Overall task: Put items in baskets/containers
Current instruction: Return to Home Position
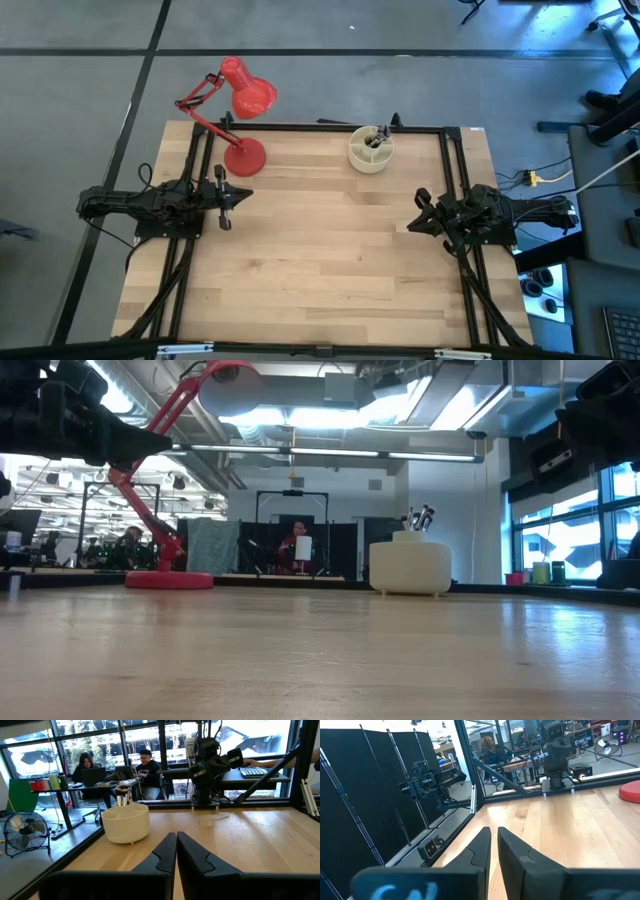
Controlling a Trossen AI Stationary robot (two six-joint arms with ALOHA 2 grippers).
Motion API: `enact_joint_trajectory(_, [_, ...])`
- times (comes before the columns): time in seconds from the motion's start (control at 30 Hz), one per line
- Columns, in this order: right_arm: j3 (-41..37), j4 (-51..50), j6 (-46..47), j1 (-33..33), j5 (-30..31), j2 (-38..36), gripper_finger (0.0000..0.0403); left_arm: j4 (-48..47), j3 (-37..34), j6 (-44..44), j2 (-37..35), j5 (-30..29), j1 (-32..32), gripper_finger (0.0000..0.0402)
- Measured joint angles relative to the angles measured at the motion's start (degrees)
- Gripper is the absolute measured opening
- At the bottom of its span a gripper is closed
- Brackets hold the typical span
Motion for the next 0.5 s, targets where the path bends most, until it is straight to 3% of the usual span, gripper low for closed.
enact_joint_trajectory(0.5, [0.0, 0.0, -0.02, 0.0, 0.0, -0.01, 0.0035, -0.02, 0.0, 0.0, 0.0, 0.0, 0.0, 0.0008])
